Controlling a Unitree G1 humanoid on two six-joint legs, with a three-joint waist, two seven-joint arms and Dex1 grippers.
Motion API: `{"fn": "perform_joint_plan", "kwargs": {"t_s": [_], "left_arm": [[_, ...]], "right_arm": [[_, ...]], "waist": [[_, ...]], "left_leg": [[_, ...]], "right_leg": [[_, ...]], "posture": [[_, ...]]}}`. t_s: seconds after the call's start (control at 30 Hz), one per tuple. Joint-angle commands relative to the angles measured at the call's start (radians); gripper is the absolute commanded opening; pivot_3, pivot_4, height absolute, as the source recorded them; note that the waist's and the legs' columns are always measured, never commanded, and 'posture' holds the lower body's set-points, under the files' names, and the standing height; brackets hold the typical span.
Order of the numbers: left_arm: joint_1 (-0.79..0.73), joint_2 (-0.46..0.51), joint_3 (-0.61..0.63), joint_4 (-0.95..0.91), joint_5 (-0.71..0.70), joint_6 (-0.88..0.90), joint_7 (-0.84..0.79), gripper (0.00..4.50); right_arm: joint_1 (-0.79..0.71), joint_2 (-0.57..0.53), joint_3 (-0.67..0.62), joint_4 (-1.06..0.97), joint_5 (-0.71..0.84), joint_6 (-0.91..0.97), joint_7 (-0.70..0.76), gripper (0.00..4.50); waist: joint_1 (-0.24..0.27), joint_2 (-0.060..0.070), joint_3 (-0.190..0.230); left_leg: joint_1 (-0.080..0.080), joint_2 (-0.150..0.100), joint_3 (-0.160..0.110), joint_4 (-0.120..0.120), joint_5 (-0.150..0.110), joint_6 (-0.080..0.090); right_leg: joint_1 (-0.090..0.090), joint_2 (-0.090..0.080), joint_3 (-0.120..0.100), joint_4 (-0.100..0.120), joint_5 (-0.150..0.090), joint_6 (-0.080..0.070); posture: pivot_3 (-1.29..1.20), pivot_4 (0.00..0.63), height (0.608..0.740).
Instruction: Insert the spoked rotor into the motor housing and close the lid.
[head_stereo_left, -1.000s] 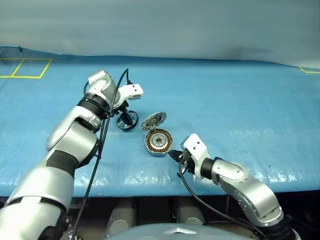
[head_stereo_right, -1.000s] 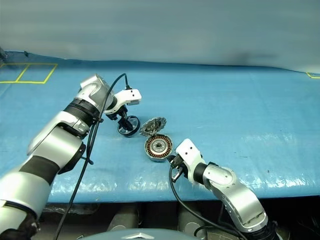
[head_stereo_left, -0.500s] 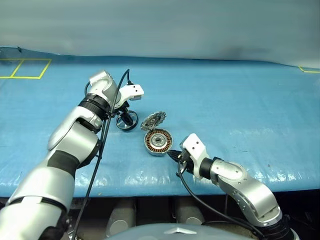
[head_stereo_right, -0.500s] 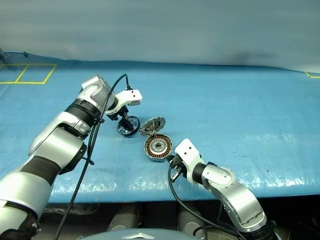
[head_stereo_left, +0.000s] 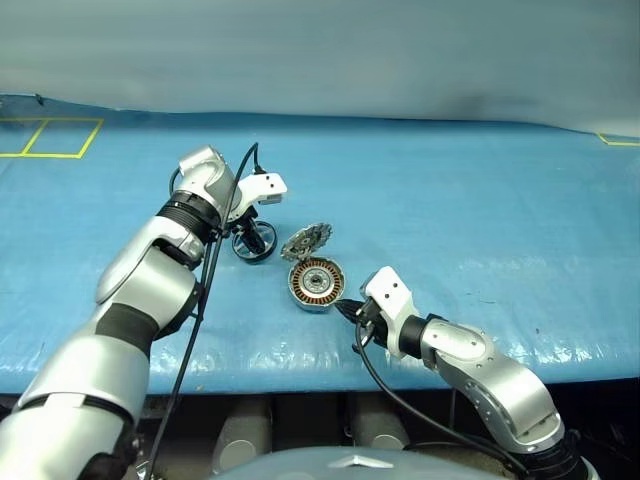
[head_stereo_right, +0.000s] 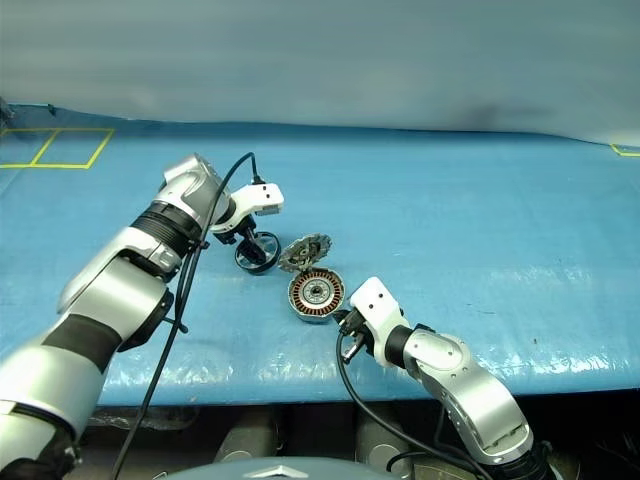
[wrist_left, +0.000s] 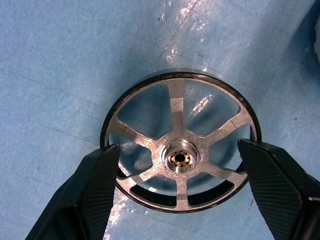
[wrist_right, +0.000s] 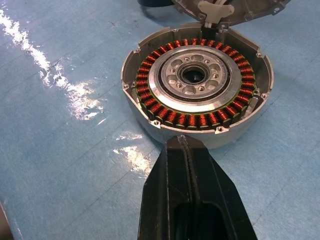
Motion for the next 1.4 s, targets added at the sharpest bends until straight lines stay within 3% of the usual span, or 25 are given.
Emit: {"fn": "perform_joint_plan", "kwargs": {"t_s": [0.03, 0.1, 0.23, 0.5, 0.7, 0.87, 0.97, 1.17, 1.4], "left_arm": [[0.001, -0.006, -0.001, -0.011, 0.006, -0.008, 0.003, 2.88], [0.003, -0.007, -0.003, -0.013, 0.007, -0.011, 0.002, 2.2], [0.003, -0.007, -0.001, -0.014, 0.007, -0.014, 0.001, 1.76], [-0.008, 0.093, 0.018, -0.133, 0.005, -0.078, -0.034, 1.71], [0.132, 0.317, 0.094, -0.537, -0.045, -0.046, -0.11, 1.7], [0.385, 0.528, 0.196, -1.009, -0.154, 0.107, -0.198, 1.7], [0.549, 0.596, 0.297, -1.24, -0.26, 0.242, -0.191, 1.7], [0.798, 0.558, 0.47, -1.538, -0.426, 0.43, -0.058, 1.7], [0.868, 0.406, 0.519, -1.681, -0.568, 0.53, 0.144, 1.7]], "right_arm": [[0.001, 0.0, -0.005, -0.02, 0.002, -0.021, 0.0, 0.0], [0.002, 0.001, -0.005, -0.021, 0.002, -0.021, -0.001, 0.0], [0.003, 0.002, -0.003, -0.02, 0.0, -0.021, -0.003, 0.0], [0.005, 0.003, -0.01, -0.032, 0.0, -0.021, -0.009, 0.0], [0.035, 0.004, -0.026, -0.049, -0.001, -0.023, -0.03, 0.0], [0.054, 0.007, -0.039, -0.055, -0.003, -0.039, -0.036, 0.0], [0.073, 0.01, -0.074, -0.045, 0.015, -0.095, -0.011, 0.0], [0.122, 0.01, -0.159, 0.034, 0.085, -0.297, 0.127, 0.0], [0.14, 0.127, -0.215, 0.247, 0.123, -0.561, 0.21, 0.0]], "waist": [[0.001, 0.0, 0.0], [0.001, 0.0, 0.0], [0.002, 0.0, 0.0], [-0.001, 0.0, 0.0], [-0.011, 0.0, 0.0], [-0.016, 0.001, 0.0], [-0.016, 0.001, 0.001], [0.0, 0.0, 0.001], [0.004, 0.0, 0.001]], "left_leg": [[0.0, 0.0, 0.0, 0.0, 0.0, 0.0], [0.0, 0.0, 0.0, 0.001, 0.0, 0.0], [0.003, 0.0, 0.0, 0.001, 0.0, 0.0], [0.001, 0.0, 0.0, 0.002, 0.001, 0.001], [0.002, 0.0, 0.0, -0.002, 0.001, 0.001], [0.002, 0.0, 0.0, -0.003, 0.001, 0.001], [0.002, 0.001, 0.0, -0.003, 0.001, 0.001], [0.005, 0.002, 0.0, -0.001, 0.001, 0.001], [0.006, 0.005, 0.002, -0.001, 0.001, 0.001]], "right_leg": [[0.0, 0.0, 0.0, 0.001, 0.0, 0.0], [0.0, 0.0, 0.0, 0.002, 0.0, 0.0], [0.001, 0.0, 0.0, 0.005, -0.001, -0.001], [-0.001, 0.0, 0.001, 0.007, -0.002, -0.002], [-0.003, 0.0, 0.001, 0.007, -0.003, -0.004], [-0.003, 0.0, 0.001, 0.006, -0.005, -0.005], [-0.002, 0.0, 0.001, 0.007, -0.008, -0.011], [0.001, 0.0, 0.0, 0.006, -0.008, -0.011], [0.002, 0.001, 0.0, 0.007, -0.008, -0.011]], "posture": [[0.0, 0.15, 0.74], [0.0, 0.15, 0.74], [0.0, 0.15, 0.74], [0.0, 0.15, 0.74], [0.0, 0.15, 0.74], [0.0, 0.15, 0.74], [0.0, 0.15, 0.74], [0.0, 0.15, 0.74], [0.0, 0.15, 0.74]]}}
